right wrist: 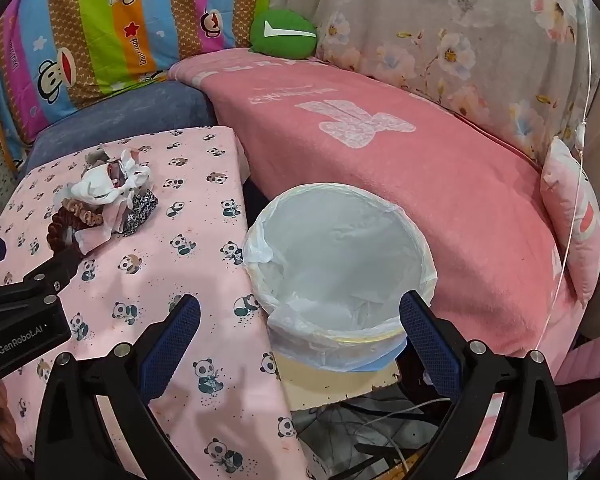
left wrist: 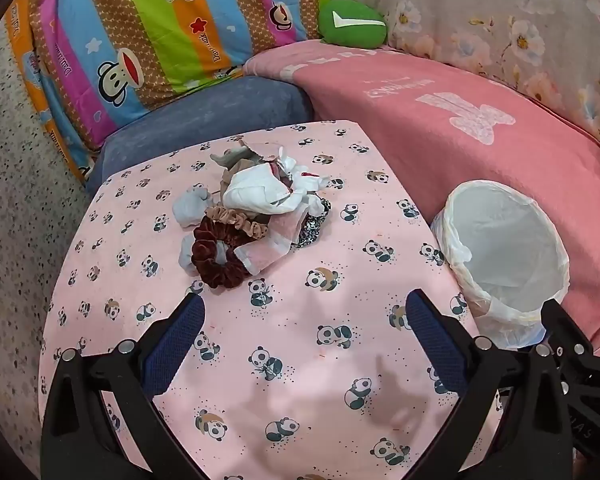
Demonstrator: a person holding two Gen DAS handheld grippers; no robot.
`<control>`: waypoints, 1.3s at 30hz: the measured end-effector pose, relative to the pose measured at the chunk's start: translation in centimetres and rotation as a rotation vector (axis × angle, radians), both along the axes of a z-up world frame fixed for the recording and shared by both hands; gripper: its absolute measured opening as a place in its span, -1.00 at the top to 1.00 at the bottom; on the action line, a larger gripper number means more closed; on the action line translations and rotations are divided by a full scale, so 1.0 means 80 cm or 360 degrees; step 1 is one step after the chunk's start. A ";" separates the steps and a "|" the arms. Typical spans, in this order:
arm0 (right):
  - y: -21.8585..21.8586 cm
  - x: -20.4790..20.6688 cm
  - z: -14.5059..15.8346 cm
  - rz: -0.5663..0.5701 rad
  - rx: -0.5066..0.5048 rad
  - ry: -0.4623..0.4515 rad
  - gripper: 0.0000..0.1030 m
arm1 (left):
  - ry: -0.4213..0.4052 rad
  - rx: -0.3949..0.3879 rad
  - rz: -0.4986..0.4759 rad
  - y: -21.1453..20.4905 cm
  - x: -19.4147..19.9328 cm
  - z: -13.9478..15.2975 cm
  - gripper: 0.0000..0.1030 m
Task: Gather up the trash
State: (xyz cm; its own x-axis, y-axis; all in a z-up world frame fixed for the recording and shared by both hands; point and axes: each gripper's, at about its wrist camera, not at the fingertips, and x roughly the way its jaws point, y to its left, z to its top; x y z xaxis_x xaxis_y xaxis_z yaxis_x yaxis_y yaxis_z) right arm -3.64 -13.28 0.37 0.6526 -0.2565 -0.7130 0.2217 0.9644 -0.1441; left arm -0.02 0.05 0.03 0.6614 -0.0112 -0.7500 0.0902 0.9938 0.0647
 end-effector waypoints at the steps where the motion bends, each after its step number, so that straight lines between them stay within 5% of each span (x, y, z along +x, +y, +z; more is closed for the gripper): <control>1: 0.000 0.000 0.000 -0.0002 -0.0001 0.0002 -0.89 | 0.0001 0.0001 0.0003 0.000 0.000 0.000 -0.86; 39: 0.010 -0.010 0.017 -0.0028 -0.0054 -0.0034 -0.89 | -0.0068 -0.0033 0.0013 0.012 -0.008 0.015 -0.86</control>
